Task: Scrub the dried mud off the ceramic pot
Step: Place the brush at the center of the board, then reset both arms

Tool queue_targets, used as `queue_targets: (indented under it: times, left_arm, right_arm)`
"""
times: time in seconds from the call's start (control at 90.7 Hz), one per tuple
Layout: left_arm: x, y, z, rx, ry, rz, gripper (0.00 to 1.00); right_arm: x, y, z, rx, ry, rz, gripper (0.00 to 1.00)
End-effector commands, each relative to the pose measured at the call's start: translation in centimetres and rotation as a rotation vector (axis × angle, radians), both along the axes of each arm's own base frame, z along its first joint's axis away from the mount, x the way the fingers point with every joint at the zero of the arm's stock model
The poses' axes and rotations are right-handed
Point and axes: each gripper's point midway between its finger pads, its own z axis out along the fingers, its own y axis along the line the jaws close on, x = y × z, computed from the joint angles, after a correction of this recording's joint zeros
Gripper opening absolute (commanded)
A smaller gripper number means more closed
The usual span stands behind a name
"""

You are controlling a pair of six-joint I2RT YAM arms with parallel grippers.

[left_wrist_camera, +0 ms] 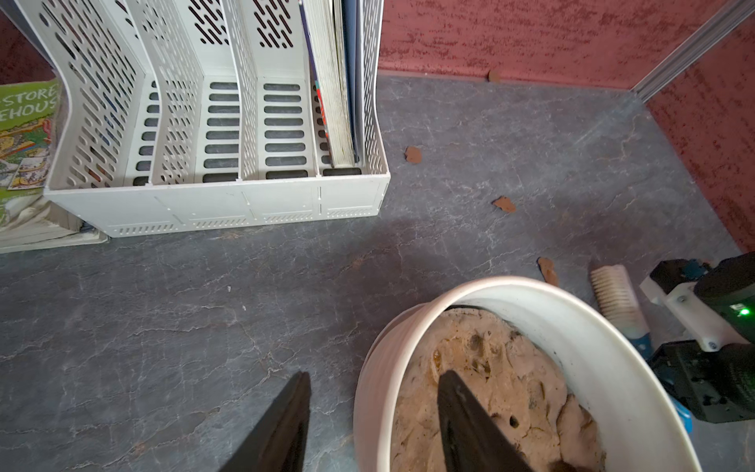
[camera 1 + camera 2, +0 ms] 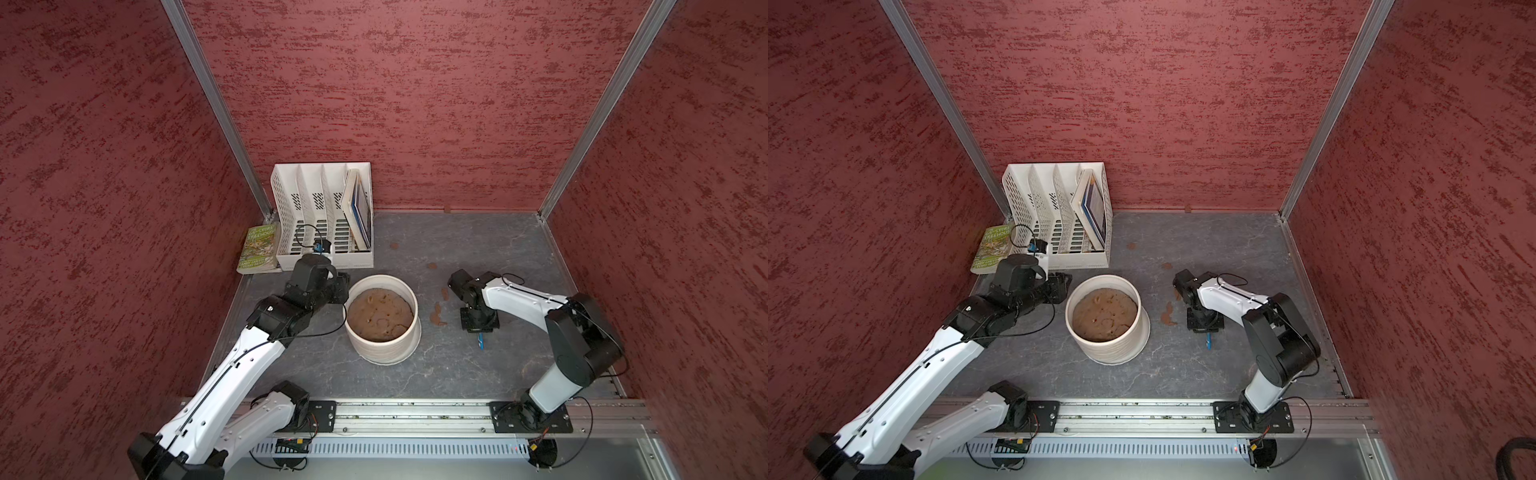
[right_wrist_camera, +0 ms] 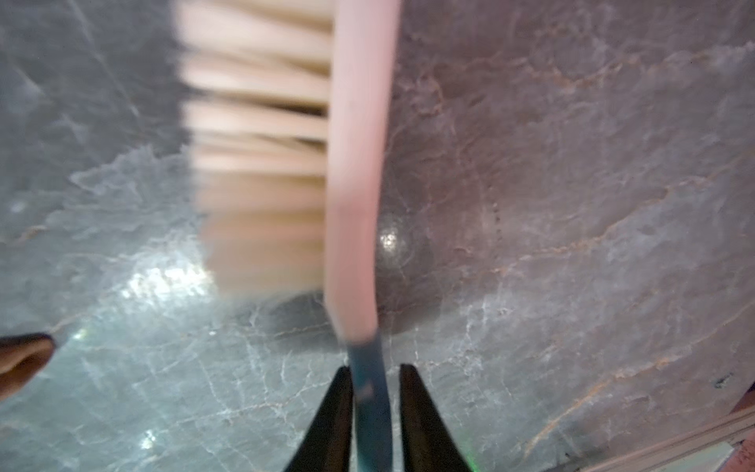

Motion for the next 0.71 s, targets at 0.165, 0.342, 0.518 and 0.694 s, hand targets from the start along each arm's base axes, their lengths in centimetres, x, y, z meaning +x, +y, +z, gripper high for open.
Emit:
queue_targets:
  times: [0.165, 0.342, 0.518, 0.694]
  left_arm:
    - [0.3, 1.3, 2.3, -0.070, -0.087, 0.093, 0.55]
    - [1.2, 2.3, 4.3, -0.082, -0.134, 0.158, 0.58]
    - [2.8, 2.4, 5.5, -0.131, -0.180, 0.198, 0.61]
    - [4.2, 2.8, 7.1, -0.142, -0.260, 0.236, 0.76]
  right_arm:
    - [2.8, 1.0, -0.1, 0.015, -0.106, 0.034, 0.37]
    - [3.1, 1.3, 4.0, 0.115, -0.268, 0.007, 0.52]
    - [2.9, 2.0, 7.9, 0.270, -0.441, -0.003, 0.61]
    - [3.9, 4.5, 12.2, 0.510, -0.654, 0.034, 0.77]
